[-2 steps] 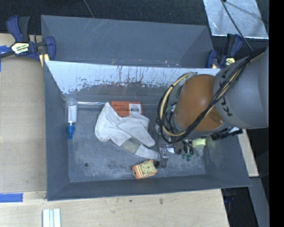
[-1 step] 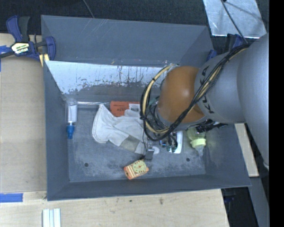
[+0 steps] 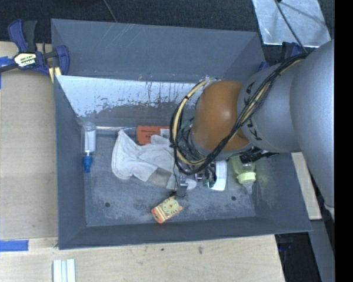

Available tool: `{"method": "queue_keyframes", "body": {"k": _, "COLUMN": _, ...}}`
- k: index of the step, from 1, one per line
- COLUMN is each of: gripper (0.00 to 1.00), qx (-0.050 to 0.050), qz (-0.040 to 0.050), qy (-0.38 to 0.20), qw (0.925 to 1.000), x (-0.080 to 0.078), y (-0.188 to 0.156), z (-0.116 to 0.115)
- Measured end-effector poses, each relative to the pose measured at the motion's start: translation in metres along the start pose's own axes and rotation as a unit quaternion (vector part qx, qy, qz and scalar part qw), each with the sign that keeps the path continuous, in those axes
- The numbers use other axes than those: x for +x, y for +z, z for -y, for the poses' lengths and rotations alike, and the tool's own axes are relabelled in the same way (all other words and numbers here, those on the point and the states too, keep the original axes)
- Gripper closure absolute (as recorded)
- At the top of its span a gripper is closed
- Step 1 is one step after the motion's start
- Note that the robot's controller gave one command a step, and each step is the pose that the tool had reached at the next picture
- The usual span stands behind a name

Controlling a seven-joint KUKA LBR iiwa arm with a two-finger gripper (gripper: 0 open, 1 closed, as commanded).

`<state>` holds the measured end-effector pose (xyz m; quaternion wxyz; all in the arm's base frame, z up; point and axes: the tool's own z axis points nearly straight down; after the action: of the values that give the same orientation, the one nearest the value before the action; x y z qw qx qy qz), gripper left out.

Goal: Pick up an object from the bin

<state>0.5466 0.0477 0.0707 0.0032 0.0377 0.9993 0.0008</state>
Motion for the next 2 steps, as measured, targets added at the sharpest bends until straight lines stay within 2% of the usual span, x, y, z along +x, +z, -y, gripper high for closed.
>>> {"method": "queue_keyframes", "body": {"k": 1, "gripper": 0.00, "qx": 0.001, "qz": -0.0025, "qy": 0.015, "qw": 0.9999, "x": -0.005, "y": -0.021, "z": 0.005}}
{"method": "queue_keyframes", "body": {"k": 2, "gripper": 0.00, "qx": 0.001, "qz": -0.0005, "qy": -0.098, "qw": 0.9952, "x": -0.013, "y": -0.031, "z": 0.004}}
